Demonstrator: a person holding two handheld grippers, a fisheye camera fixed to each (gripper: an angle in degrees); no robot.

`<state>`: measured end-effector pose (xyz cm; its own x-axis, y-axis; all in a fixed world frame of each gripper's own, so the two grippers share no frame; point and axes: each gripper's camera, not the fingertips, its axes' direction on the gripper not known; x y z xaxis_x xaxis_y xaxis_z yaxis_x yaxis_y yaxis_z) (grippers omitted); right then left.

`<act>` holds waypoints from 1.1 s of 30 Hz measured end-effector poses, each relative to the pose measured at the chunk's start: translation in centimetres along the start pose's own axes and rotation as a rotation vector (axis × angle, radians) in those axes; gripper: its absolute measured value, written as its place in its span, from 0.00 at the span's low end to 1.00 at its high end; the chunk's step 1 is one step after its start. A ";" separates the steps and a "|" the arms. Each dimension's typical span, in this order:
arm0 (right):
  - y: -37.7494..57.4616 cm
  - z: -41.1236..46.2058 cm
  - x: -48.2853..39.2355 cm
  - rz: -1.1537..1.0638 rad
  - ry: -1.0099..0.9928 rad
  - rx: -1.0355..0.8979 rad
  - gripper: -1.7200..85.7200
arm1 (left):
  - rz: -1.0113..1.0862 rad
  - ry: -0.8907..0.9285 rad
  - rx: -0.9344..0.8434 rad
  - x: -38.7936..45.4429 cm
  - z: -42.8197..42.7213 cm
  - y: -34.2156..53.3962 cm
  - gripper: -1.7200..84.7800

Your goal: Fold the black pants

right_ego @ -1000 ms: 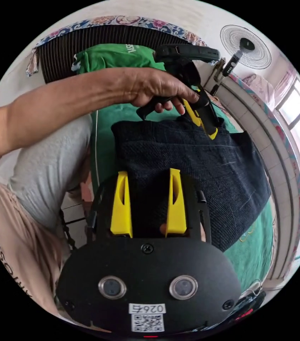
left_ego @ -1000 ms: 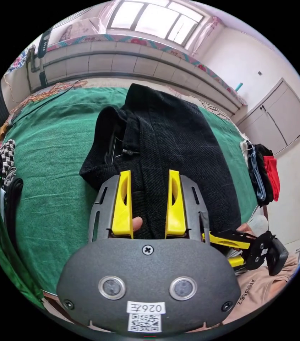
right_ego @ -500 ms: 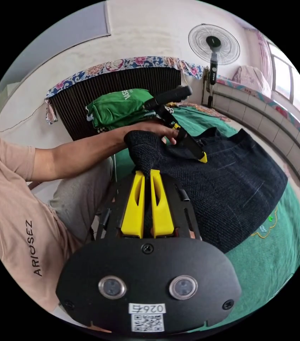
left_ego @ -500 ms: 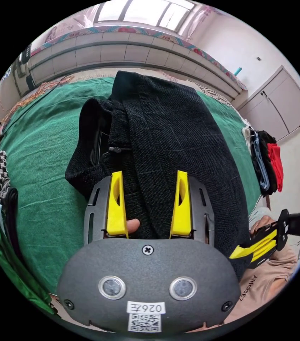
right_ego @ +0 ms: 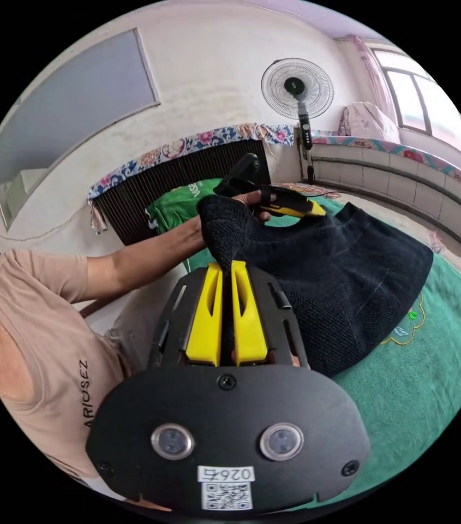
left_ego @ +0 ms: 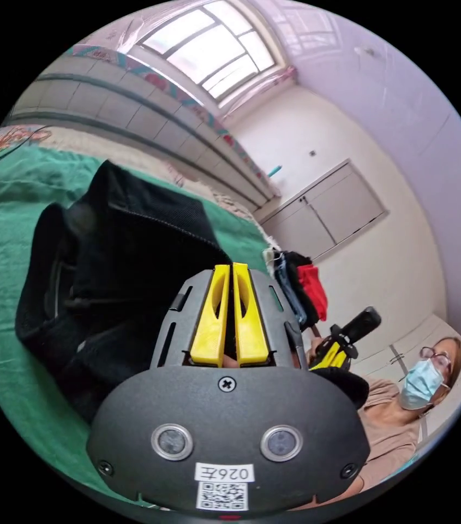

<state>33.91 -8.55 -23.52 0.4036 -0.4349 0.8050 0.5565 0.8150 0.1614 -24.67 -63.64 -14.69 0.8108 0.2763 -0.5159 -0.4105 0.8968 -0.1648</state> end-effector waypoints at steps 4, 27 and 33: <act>4.6 -2.8 2.9 0.066 -0.026 0.080 0.01 | 0.086 0.006 0.001 7.2 -2.9 -6.8 0.01; 40.8 -11.8 9.5 0.557 0.118 -0.118 0.02 | 1.118 -0.738 -1.021 54.5 11.0 -8.6 0.01; 44.9 -13.0 7.8 0.554 0.189 -0.124 0.02 | 1.603 -1.174 -0.679 59.5 -7.0 -0.7 0.01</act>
<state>71.56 19.67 -17.40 0.7737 -0.0277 0.6330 0.3025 0.8939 -0.3307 20.95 -50.23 -51.12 -0.6178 0.7773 0.1190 -0.6838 -0.4564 -0.5693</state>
